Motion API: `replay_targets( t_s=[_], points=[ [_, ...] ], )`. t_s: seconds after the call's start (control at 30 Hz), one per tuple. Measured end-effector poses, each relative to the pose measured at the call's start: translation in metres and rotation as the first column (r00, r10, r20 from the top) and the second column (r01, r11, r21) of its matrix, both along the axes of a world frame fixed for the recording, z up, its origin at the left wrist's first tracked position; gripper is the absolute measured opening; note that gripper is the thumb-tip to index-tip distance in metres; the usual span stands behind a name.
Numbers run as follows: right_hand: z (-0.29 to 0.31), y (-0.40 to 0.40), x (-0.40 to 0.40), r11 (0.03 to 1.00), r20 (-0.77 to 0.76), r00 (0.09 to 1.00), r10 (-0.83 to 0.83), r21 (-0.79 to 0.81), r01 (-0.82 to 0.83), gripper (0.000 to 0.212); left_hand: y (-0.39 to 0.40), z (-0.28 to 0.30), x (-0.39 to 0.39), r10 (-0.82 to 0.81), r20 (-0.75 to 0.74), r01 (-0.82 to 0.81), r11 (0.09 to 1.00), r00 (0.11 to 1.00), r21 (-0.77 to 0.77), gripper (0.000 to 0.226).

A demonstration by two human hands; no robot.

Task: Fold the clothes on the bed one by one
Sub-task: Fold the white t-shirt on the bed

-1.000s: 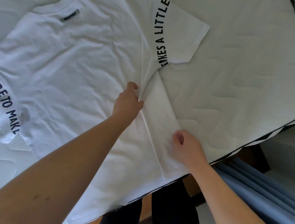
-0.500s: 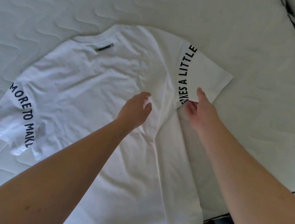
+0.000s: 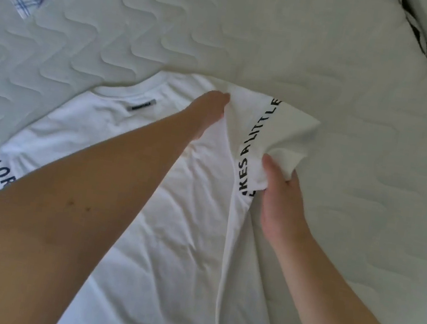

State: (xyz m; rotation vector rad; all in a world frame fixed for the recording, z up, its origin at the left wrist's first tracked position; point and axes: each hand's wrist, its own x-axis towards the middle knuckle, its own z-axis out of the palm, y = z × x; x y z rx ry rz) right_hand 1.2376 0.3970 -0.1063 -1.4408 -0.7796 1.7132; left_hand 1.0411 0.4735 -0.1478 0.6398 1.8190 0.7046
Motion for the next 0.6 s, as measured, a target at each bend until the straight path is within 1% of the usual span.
replay_targets(
  t_s=[0.03,0.07,0.1,0.17,0.23,0.3,0.33,0.4,0.43,0.47,0.5,0.53,0.57,0.6],
  points=[
    [0.002,-0.004,-0.006,0.993,0.062,0.994,0.093,0.068,-0.098,0.026,0.007,0.001,-0.004,0.111,0.134,-0.109,0.994,0.985,-0.021,0.031],
    [0.003,-0.008,-0.011,0.972,0.119,0.976,0.183,0.126,-0.198,0.032,0.013,0.003,-0.007,0.2,0.228,-0.197,0.98,0.953,-0.035,0.038],
    [0.004,-0.011,-0.017,0.939,0.159,0.951,0.264,0.181,-0.291,0.038,0.017,0.005,-0.012,0.255,0.295,-0.252,0.967,0.921,-0.051,0.043],
    [0.004,-0.016,-0.03,0.839,0.236,0.888,0.395,0.302,-0.453,0.046,0.021,0.011,-0.02,0.298,0.414,-0.284,0.954,0.86,-0.095,0.048],
    [0.001,-0.021,-0.045,0.703,0.355,0.806,0.473,0.4,-0.588,0.046,0.023,0.018,-0.03,0.28,0.497,-0.255,0.96,0.821,-0.119,0.049],
    [-0.002,-0.026,-0.058,0.573,0.468,0.728,0.501,0.451,-0.684,0.041,0.026,0.025,-0.042,0.239,0.475,-0.22,0.971,0.847,-0.096,0.06],
    [-0.003,-0.028,-0.065,0.517,0.521,0.693,0.498,0.463,-0.72,0.035,0.028,0.027,-0.048,0.212,0.455,-0.201,0.977,0.865,-0.075,0.067],
    [-0.007,-0.032,-0.076,0.415,0.617,0.608,0.5,0.445,-0.793,0.022,0.029,0.029,-0.062,0.15,0.392,-0.146,0.988,0.908,-0.038,0.07],
    [-0.01,-0.035,-0.081,0.362,0.661,0.549,0.512,0.413,-0.836,0.023,0.025,0.03,-0.068,0.126,0.336,-0.111,0.992,0.934,-0.064,0.071],
    [-0.013,-0.04,-0.084,0.309,0.695,0.488,0.528,0.378,-0.873,0.03,0.019,0.03,-0.072,0.099,0.27,-0.067,0.99,0.958,-0.125,0.072],
    [-0.017,-0.044,-0.087,0.268,0.715,0.434,0.548,0.341,-0.901,0.037,0.012,0.031,-0.075,0.013,0.162,0.019,0.981,0.987,-0.195,0.069],
    [-0.02,-0.049,-0.088,0.244,0.725,0.387,0.57,0.3,-0.922,0.042,0.005,0.028,-0.079,-0.155,-0.01,0.147,0.951,0.988,-0.27,0.065],
    [-0.023,-0.053,-0.088,0.231,0.736,0.35,0.579,0.263,-0.937,0.044,-0.002,0.023,-0.083,-0.358,-0.193,0.276,0.895,0.914,-0.351,0.062],
    [-0.026,-0.057,-0.085,0.233,0.753,0.329,0.569,0.235,-0.944,0.045,-0.009,0.017,-0.085,-0.498,-0.316,0.36,0.841,0.808,-0.404,0.061]
  ],
)
